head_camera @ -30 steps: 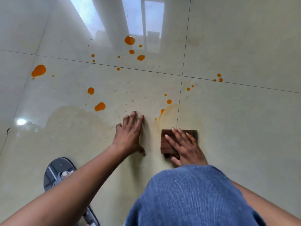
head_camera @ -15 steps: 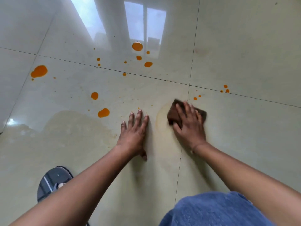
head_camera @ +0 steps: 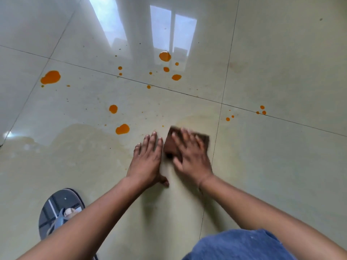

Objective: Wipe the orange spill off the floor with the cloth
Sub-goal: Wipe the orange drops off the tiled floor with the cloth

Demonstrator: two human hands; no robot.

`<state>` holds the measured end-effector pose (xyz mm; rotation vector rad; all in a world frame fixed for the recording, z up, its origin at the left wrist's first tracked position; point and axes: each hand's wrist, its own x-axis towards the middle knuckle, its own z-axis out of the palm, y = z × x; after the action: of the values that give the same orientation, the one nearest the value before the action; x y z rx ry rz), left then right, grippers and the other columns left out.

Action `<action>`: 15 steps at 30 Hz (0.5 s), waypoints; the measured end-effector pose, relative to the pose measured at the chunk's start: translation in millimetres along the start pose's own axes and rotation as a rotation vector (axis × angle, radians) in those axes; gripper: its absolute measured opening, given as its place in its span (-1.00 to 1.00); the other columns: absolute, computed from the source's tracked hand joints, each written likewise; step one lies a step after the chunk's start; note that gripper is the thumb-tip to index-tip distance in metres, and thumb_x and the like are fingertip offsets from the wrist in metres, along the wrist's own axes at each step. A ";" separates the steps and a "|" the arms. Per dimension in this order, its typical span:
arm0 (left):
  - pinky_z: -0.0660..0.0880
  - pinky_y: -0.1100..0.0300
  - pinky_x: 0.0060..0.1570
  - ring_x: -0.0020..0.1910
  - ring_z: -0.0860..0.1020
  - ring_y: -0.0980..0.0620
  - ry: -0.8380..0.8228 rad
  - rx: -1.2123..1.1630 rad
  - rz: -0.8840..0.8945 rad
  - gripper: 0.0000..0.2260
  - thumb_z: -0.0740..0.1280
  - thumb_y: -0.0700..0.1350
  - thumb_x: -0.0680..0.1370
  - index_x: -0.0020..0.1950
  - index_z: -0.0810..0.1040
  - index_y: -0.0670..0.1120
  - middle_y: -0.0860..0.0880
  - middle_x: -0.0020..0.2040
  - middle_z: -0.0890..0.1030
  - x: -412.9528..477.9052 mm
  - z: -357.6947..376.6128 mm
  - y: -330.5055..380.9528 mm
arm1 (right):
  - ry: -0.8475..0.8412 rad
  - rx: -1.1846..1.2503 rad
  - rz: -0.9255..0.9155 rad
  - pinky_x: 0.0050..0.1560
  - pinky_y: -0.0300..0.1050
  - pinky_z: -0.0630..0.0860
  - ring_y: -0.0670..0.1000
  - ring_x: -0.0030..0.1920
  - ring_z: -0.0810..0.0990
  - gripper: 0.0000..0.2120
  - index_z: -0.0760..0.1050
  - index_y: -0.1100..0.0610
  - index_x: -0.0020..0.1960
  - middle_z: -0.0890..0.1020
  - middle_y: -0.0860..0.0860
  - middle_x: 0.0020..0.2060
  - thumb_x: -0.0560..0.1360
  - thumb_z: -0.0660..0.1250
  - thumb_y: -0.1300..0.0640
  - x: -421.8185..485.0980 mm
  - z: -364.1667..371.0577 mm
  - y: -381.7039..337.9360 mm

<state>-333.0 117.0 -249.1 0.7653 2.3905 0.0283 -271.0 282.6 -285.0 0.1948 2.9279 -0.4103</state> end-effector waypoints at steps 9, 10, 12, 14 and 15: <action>-0.23 -0.20 0.45 0.52 -0.33 -0.17 0.110 0.041 -0.200 0.30 0.46 0.43 0.13 0.57 -0.23 -0.10 -0.12 0.56 -0.32 -29.0 -4.8 -62.0 | -0.010 -0.004 0.054 0.47 0.05 -0.05 0.11 0.54 0.04 -0.28 0.07 -0.02 0.55 0.09 0.09 0.55 0.46 0.24 -0.12 56.5 -3.9 -28.2; -0.23 -0.20 0.45 0.52 -0.32 -0.17 0.118 0.035 -0.238 0.31 0.45 0.44 0.13 0.57 -0.23 -0.10 -0.12 0.56 -0.32 -30.6 -7.7 -69.8 | -0.028 -0.018 -0.085 0.47 0.04 -0.05 0.12 0.54 0.06 -0.27 0.09 -0.02 0.55 0.11 0.11 0.55 0.44 0.24 -0.12 44.5 3.1 -39.3; -0.21 -0.21 0.45 0.53 -0.31 -0.17 0.112 0.001 -0.306 0.32 0.45 0.45 0.12 0.57 -0.24 -0.10 -0.12 0.56 -0.31 -35.4 -12.3 -85.7 | -0.147 -0.051 -0.323 0.48 0.03 -0.01 0.09 0.54 0.09 -0.24 0.09 -0.03 0.55 0.13 0.10 0.54 0.40 0.22 -0.17 -4.7 6.2 -31.5; -0.21 -0.22 0.45 0.53 -0.30 -0.18 0.090 -0.026 -0.349 0.34 0.45 0.45 0.11 0.56 -0.25 -0.10 -0.12 0.56 -0.31 -41.1 -14.1 -101.0 | -0.143 -0.080 -0.391 0.47 0.02 0.01 0.10 0.53 0.13 -0.24 0.11 -0.04 0.54 0.13 0.09 0.54 0.39 0.21 -0.18 -14.3 -1.6 0.6; -0.20 -0.22 0.45 0.53 -0.29 -0.18 0.071 -0.024 -0.369 0.34 0.46 0.45 0.10 0.56 -0.26 -0.11 -0.12 0.56 -0.30 -44.4 -15.1 -109.4 | -0.102 -0.077 -0.326 0.47 0.02 -0.01 0.12 0.53 0.13 -0.25 0.11 -0.04 0.54 0.12 0.09 0.54 0.41 0.22 -0.16 0.4 -3.4 6.0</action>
<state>-369.9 4.8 -234.1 0.3072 2.5582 -0.0681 -271.0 289.4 -283.5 -0.3093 2.8692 -0.3389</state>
